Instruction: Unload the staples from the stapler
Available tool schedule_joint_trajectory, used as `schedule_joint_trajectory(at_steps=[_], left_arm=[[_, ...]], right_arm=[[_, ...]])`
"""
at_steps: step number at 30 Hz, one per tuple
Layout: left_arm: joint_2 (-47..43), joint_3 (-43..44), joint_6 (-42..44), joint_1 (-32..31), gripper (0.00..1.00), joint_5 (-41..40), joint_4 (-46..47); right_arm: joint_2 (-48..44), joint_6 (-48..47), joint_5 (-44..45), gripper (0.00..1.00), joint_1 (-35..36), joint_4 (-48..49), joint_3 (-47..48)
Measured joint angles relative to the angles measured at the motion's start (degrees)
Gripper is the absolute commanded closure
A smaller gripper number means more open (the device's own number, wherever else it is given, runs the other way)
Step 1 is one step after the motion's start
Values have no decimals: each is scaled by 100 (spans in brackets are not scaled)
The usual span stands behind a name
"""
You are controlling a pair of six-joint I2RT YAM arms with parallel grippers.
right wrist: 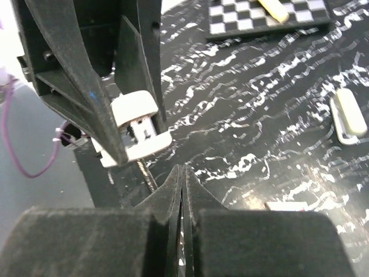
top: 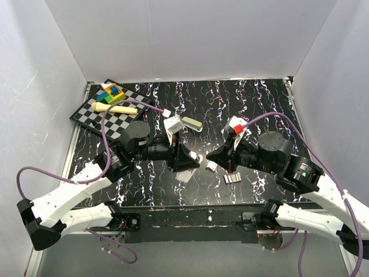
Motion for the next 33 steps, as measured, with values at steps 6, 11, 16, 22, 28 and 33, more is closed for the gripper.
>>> schedule_joint_trajectory(at_steps=[6,11,16,22,28,33], left_arm=[[682,664,203,2,100,-1698,-876],[1443,1268,249,114,100,-3088,-1602],[2149,1657,365,553,100,-3790,-1912],[3082,1976,461,1202,100,-4223,-2153],[3720,2013,474,1740,100,-4454,-2205],[4221,2124,570,2048,100,-4660,-2197]], right_arm=[[109,203,710,99,-2,-278,-120],[407,422,916,99,-2,-424,-223],[702,654,1167,99,-2,-529,-234],[907,894,1482,99,-7,-546,-245],[933,1038,1526,99,-7,-542,-437],[994,1165,1515,99,-7,-503,-579]])
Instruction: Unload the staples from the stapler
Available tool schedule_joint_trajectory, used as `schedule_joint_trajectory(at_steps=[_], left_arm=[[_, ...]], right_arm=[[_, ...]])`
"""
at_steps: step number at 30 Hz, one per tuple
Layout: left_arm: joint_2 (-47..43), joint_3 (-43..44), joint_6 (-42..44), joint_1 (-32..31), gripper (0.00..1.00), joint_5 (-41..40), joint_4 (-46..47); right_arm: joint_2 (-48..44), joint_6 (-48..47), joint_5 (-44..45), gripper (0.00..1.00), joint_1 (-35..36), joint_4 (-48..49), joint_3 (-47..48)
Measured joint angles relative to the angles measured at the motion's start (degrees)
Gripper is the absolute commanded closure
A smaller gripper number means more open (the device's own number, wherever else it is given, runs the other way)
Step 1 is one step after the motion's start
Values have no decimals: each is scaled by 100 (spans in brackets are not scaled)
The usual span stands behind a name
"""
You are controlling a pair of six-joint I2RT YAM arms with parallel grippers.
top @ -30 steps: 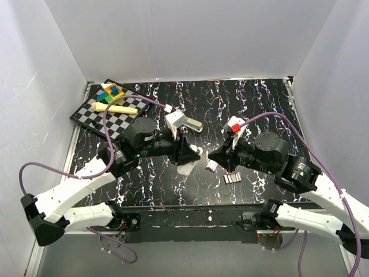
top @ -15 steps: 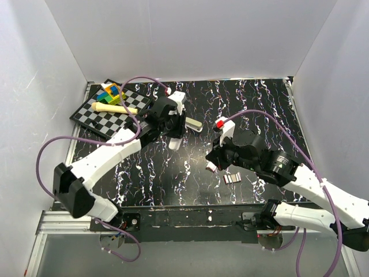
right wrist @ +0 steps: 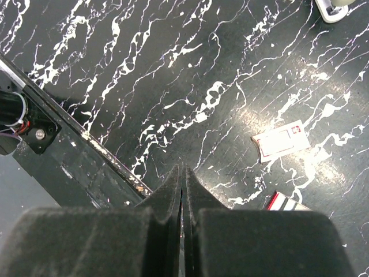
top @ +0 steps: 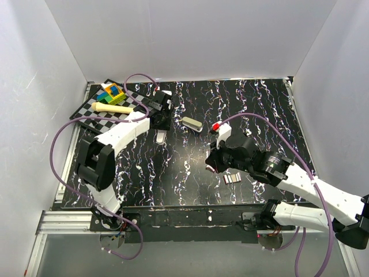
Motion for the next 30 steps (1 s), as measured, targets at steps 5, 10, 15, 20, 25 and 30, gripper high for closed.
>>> schedule_joint_trajectory(at_steps=[5,10,15,20,25,30], left_arm=[[619,203,136,203,100,-199,125],[1128,455,225,345,100,-260,122],[1547,640,330,437,100,-275,122],[1818,767,415,522,100,-267,144],[1930,841,487,575,96,-249,197],[2100,1012,551,610,83,-208,291]], right_arm=[[28,74,-63,99,0,57,-72],[52,138,-96,99,0,146,-138],[74,140,-103,99,0,186,-138],[105,155,-175,99,0,243,-142],[212,168,-221,99,0,345,-210],[302,170,-232,99,0,354,-212]])
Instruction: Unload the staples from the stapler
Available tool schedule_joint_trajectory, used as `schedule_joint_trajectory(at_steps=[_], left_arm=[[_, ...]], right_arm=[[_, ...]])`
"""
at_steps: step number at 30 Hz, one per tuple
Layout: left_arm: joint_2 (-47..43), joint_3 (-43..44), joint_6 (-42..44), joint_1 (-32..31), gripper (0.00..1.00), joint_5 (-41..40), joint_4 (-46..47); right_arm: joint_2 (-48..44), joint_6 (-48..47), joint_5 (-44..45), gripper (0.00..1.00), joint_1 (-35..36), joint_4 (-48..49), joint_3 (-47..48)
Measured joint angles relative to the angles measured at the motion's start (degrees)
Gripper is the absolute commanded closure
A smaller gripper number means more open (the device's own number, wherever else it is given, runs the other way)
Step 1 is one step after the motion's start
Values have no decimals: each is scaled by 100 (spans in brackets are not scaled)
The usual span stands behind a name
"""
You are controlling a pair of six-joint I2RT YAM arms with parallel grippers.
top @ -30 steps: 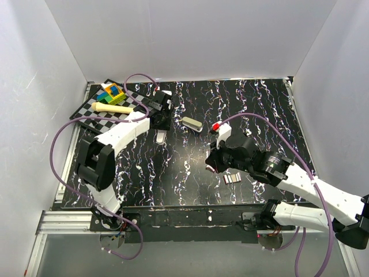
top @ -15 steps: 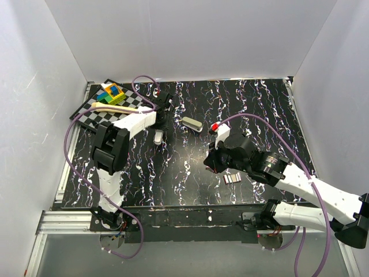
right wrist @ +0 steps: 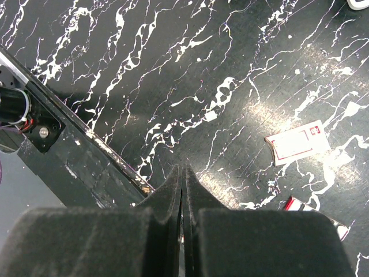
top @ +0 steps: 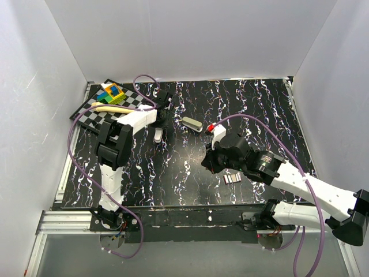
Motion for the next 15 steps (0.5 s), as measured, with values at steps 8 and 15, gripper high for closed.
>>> schedule_joint_trajectory(at_steps=[8,15], left_arm=[[116,20,118,59,62,70,7],[149,114,190,122,48,107,17]], right_arm=[[33,4,0,98,0,2,0],[59,4,-2,95,0,-2,0]])
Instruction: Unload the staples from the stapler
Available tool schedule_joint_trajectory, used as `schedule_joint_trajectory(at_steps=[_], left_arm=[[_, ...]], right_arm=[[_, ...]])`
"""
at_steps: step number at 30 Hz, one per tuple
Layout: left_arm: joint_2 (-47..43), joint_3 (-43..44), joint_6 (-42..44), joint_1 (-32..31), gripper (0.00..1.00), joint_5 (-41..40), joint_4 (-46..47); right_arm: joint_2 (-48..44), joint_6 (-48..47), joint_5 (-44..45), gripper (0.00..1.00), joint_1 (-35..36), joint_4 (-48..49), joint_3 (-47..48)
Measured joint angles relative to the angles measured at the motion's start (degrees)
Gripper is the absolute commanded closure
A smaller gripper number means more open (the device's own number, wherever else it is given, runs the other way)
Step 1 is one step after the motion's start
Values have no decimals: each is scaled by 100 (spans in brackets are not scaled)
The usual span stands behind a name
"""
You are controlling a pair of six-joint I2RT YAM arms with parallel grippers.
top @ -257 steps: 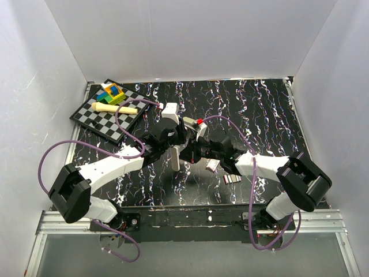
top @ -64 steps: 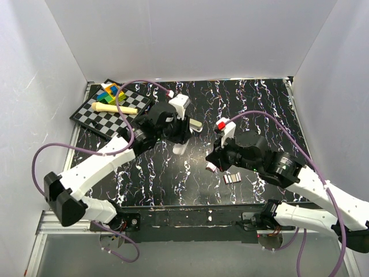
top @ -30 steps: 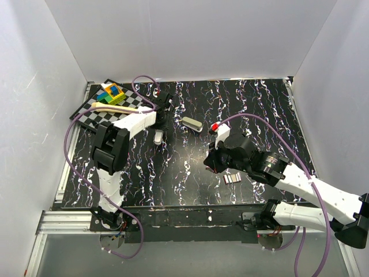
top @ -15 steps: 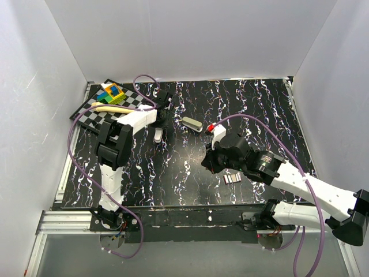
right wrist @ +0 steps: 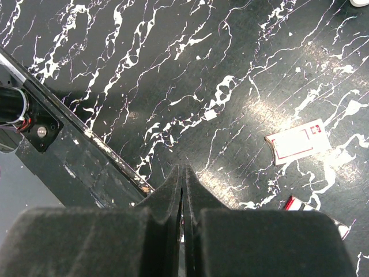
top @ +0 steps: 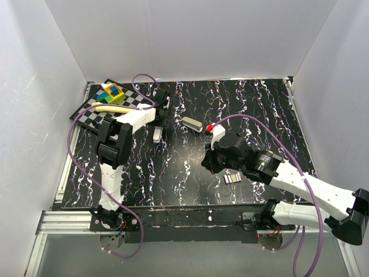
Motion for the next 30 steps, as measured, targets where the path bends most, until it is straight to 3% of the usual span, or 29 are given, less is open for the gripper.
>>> schedule_joint_trajectory(at_steps=[9,15,20,26,30], left_arm=[[0,61,146,9,39,57,76],[-138,103,258,9,38,57,44],[-658,103,409,9,38,205,24],[-1215,415,568,9,39,686,-15],[-1241,671,472,9,40,997,-22]], right_arm=[[20,-15,7,88,0,-22,2],[13,-35,52,73,0,-85,42],[-28,-37,153,68,-33,-90,109],[-26,-35,245,73,-199,-234,245],[186,-26,236,83,-472,-330,470]])
